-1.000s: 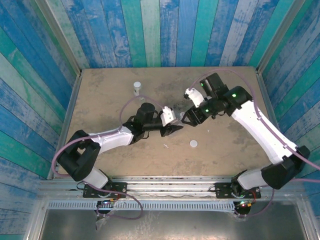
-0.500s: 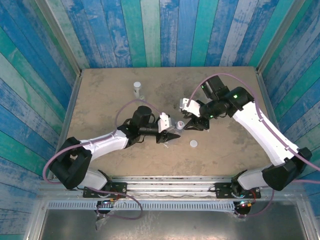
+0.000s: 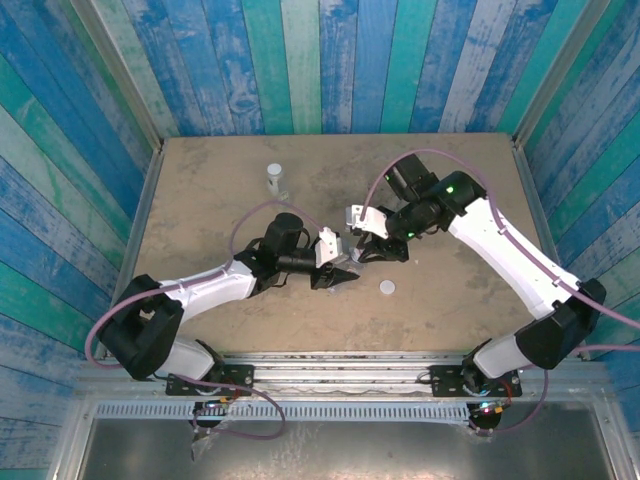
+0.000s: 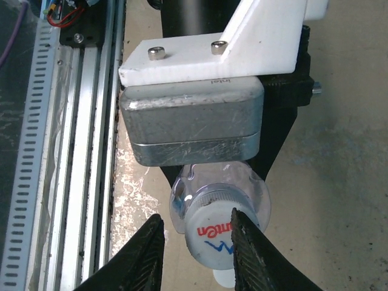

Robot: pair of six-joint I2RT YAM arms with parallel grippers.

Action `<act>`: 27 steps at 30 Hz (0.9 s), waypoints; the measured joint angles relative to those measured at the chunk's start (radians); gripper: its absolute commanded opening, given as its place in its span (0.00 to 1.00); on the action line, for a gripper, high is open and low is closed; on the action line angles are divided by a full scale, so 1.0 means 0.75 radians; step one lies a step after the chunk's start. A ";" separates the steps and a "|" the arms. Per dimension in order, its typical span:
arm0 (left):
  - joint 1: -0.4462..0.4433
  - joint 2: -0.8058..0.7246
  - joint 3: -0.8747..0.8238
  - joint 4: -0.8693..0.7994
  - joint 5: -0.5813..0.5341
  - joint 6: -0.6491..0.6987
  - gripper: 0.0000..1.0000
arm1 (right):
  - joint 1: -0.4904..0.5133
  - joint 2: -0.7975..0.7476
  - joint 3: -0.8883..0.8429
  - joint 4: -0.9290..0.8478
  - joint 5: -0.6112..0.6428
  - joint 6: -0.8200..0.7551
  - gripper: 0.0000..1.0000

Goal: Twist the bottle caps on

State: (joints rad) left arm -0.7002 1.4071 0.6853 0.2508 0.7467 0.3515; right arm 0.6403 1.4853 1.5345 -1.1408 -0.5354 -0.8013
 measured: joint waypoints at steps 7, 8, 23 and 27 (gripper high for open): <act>-0.001 0.000 0.000 -0.017 0.001 0.001 0.48 | 0.000 0.009 0.002 0.010 0.053 0.011 0.42; -0.001 0.000 0.001 -0.017 0.002 0.001 0.48 | 0.000 0.009 0.002 0.012 0.066 0.014 0.42; -0.001 0.000 0.005 -0.017 0.009 0.015 0.49 | 0.000 0.029 0.002 0.018 0.048 0.008 0.40; -0.001 0.000 0.005 -0.019 0.008 0.017 0.49 | 0.000 0.051 0.002 0.004 0.037 0.002 0.35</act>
State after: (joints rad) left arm -0.7006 1.4071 0.6888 0.2367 0.7528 0.3645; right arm 0.6403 1.5234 1.5360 -1.1381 -0.5076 -0.8001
